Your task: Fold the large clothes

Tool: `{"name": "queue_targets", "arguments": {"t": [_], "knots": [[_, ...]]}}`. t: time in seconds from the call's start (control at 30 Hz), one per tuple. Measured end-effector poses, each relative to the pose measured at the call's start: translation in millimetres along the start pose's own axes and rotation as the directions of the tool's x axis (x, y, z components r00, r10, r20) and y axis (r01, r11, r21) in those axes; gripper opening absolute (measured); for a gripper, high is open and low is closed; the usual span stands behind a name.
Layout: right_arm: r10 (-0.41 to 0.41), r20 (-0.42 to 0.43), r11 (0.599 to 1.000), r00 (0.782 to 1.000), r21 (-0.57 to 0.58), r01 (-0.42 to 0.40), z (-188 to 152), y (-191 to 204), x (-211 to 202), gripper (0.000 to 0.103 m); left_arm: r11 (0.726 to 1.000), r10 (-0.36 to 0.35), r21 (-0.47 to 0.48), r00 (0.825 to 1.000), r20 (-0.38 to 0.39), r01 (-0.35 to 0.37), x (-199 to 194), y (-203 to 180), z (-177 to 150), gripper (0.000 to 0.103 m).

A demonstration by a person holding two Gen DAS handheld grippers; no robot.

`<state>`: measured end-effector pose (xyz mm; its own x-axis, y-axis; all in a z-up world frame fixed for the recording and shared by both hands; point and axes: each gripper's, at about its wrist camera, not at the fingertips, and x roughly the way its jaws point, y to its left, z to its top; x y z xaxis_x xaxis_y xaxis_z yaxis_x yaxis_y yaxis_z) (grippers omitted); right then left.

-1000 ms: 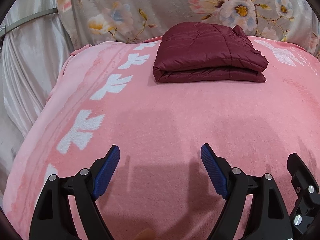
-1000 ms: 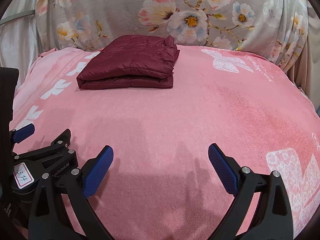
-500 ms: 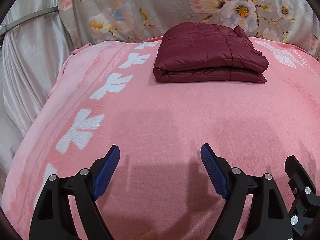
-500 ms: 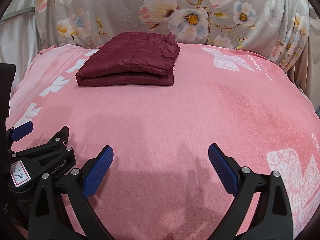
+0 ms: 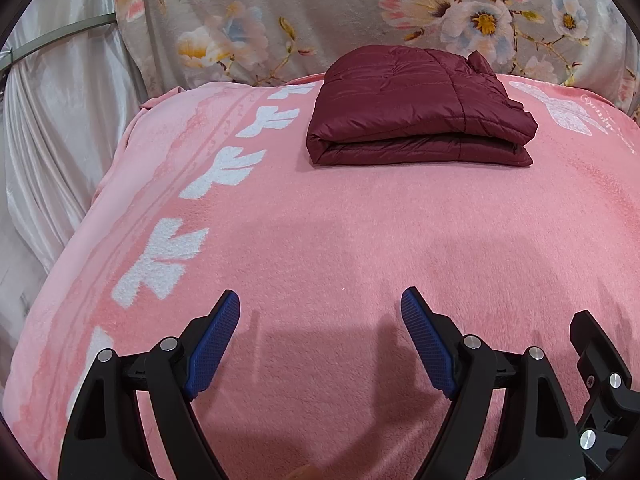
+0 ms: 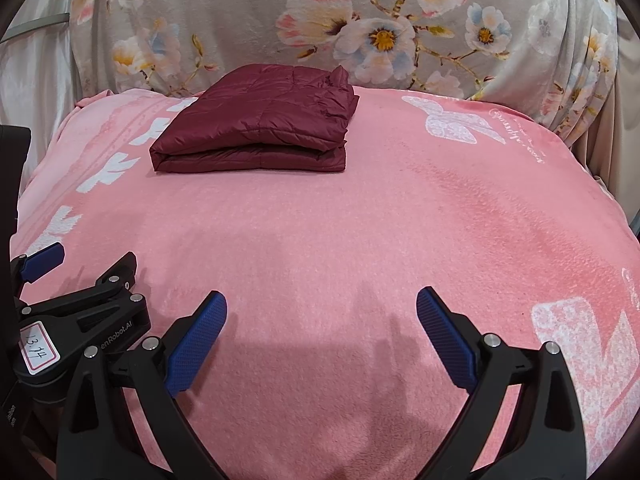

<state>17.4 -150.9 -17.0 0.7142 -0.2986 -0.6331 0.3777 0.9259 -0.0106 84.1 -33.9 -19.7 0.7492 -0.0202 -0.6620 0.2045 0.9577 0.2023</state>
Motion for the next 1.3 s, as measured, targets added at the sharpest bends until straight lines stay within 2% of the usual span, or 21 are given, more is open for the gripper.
{"name": "queue_targets", "arguments": {"t": [0.97, 1.3], "knots": [[0.000, 0.001, 1.000, 1.000, -0.007, 0.000, 0.6, -0.6, 0.8, 0.093, 1.000, 0.000, -0.002, 1.000, 0.003, 0.000, 0.2, 0.1, 0.8, 0.080], [-0.022, 0.006, 1.000, 1.000, -0.021, 0.022, 1.7, -2.4, 0.4, 0.093, 1.000, 0.006, 0.002, 1.000, 0.006, -0.006, -0.4, -1.1, 1.0, 0.079]]}}
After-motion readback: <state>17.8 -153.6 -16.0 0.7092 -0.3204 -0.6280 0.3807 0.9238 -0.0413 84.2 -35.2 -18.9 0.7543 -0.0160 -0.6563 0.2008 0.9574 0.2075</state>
